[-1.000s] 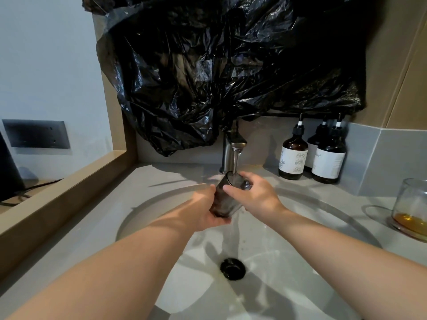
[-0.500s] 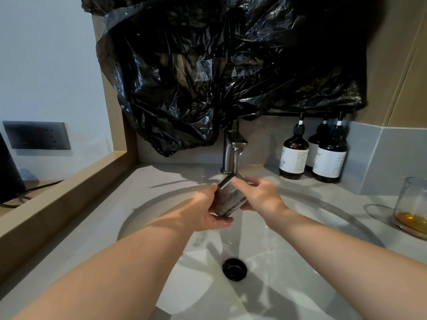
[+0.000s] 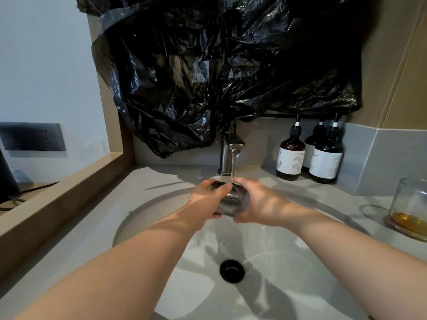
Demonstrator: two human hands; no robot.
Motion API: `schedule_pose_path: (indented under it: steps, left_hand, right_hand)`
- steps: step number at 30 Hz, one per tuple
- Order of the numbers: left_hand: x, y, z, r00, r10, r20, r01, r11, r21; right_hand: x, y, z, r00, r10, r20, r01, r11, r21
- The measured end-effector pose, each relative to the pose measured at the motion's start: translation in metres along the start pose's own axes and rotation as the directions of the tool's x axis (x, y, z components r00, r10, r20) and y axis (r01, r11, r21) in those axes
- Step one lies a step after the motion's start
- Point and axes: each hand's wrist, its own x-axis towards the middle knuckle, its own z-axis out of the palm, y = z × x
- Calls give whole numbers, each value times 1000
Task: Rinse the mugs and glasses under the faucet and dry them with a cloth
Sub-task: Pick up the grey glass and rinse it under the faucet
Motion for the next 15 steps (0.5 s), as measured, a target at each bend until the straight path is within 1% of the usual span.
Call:
schedule_pose_path:
  steps: [1, 2, 3, 4, 6, 8, 10, 13, 15]
  left_hand:
    - [-1, -1, 1, 999, 35, 0, -35, 999, 23]
    - [-3, -1, 3, 998, 67, 3, -67, 997, 42]
    - [-4, -1, 4, 995, 96, 9, -96, 993, 63]
    - [-5, 0, 4, 993, 117, 22, -118, 990, 83]
    - [-7, 2, 1, 994, 100, 54, -105, 989, 100]
    - [-7, 4, -4, 994, 53, 93, -62, 993, 102]
    - [-7, 4, -6, 991, 48, 128, -62, 992, 108]
    - [-7, 4, -3, 985, 73, 153, -90, 990, 108]
    - [-6, 5, -3, 987, 88, 137, -100, 992, 83]
  right_hand:
    - [0, 0, 4, 1000, -16, -16, 14, 991, -137]
    - [1, 0, 7, 999, -21, -43, 12, 977, -214]
    - [1, 1, 9, 997, -19, -75, 0, 971, -238]
    - [1, 1, 10, 994, -6, -106, -18, 974, -227]
    - [0, 0, 11, 988, 52, -148, -73, 988, -136]
    - [-1, 2, 13, 982, 135, -133, -131, 991, 41]
    - [-1, 8, 16, 977, 189, -96, -164, 962, 219]
    - [-1, 13, 17, 974, 217, -59, -181, 915, 361]
    - [0, 13, 18, 970, 236, -52, -192, 883, 428]
